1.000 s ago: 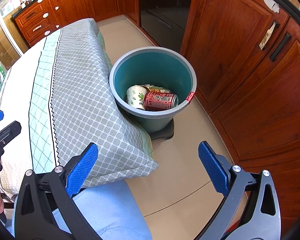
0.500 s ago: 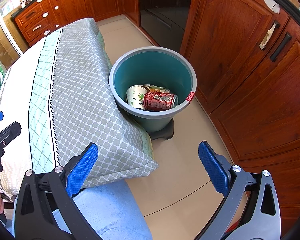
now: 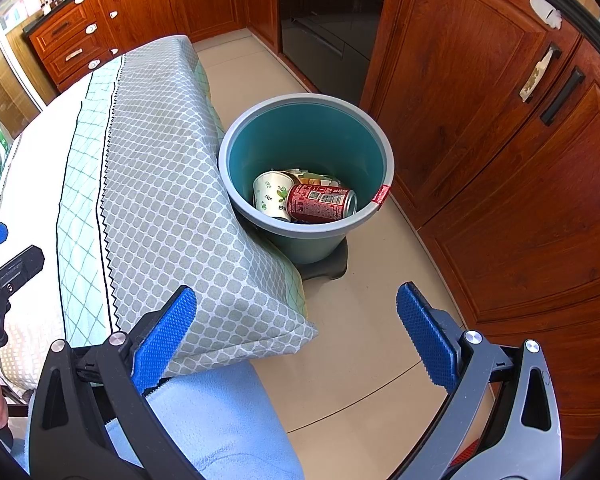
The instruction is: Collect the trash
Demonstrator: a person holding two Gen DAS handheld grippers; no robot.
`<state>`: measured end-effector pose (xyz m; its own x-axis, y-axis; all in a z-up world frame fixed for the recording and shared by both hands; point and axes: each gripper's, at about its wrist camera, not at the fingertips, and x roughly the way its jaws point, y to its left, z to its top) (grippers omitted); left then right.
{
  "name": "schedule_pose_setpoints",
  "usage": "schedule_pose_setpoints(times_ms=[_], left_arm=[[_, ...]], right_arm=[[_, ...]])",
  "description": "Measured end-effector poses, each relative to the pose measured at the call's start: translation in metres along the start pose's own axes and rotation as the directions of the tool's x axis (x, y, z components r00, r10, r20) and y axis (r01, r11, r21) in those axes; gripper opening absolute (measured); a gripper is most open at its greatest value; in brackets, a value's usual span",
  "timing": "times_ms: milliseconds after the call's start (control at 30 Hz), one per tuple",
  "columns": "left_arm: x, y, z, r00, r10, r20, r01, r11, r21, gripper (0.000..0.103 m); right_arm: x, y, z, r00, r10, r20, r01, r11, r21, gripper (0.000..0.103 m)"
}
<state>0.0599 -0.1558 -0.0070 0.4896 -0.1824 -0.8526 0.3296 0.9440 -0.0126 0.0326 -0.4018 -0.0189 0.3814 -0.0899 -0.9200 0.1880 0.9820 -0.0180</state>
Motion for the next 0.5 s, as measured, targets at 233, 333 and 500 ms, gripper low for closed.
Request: schedule_pose_setpoints(times_ms=[233,333,500], left_arm=[[0.0006,0.0000,0.0003,1.000,0.003,-0.001,-0.003,1.000,0.000,0.099],[0.0005,0.0011,0.0001,1.000,0.004,0.000,-0.004,1.000,0.000,0.099],[0.0015,0.0028,0.0000,1.000,0.005,-0.010,-0.005,1.000,-0.004,0.099]], right_arm=[[-0.0015,0.0020,0.0021,1.000,-0.003,0.000,0.003,1.000,-0.004,0.096],[-0.0016,0.0024,0.0025,1.000,-0.002,-0.001,0.002,1.000,-0.005,0.096],[-0.0028,0.0041,0.0039,1.000,-0.002,-0.003,0.002,1.000,-0.008,0.096]])
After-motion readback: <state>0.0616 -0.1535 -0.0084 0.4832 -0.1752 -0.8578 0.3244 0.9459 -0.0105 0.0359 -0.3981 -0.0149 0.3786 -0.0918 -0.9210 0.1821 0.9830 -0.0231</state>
